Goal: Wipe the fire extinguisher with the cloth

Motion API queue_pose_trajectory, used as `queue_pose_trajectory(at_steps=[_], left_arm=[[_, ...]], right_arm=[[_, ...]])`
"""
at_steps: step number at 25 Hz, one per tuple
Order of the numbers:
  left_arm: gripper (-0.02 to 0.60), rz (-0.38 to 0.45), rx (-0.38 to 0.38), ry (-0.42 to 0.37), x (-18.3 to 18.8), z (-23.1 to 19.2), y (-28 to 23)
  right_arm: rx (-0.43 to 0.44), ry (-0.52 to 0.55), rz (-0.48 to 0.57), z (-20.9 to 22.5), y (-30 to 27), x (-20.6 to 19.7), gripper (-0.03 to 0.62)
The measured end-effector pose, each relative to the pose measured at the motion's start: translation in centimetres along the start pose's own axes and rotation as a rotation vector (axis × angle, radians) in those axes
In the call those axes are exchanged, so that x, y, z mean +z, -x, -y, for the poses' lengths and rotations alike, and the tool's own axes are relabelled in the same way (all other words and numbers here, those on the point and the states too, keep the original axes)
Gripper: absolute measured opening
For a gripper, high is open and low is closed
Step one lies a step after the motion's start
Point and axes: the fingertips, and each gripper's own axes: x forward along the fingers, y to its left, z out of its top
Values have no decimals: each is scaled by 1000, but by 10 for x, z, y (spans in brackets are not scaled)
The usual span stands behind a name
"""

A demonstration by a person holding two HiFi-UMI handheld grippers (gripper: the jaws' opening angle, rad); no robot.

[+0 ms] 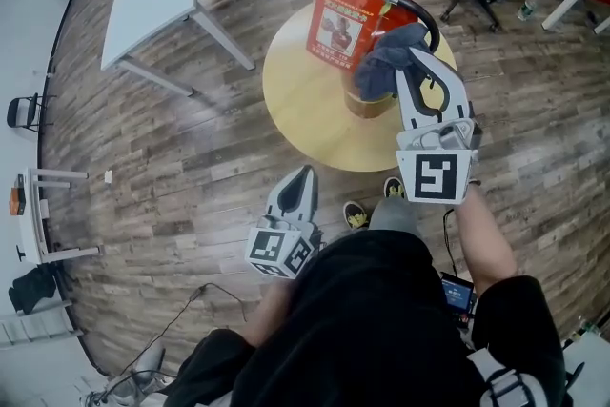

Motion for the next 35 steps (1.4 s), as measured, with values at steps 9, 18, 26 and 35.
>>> queue_pose_trajectory(at_steps=[9, 18, 26, 35], left_arm=[[23, -1, 24, 10, -2, 0, 7], [25, -44, 74, 23, -16, -14, 17], [25, -58, 60, 12, -17, -12, 6], [25, -60, 8, 0, -17, 3, -12]], right_arm=[[216, -34, -86, -100, -32, -28, 52], [431, -163, -453, -211, -3, -211, 52], [571, 40, -643, -222, 22, -308, 52], [327, 138, -418, -122, 8, -235, 52]])
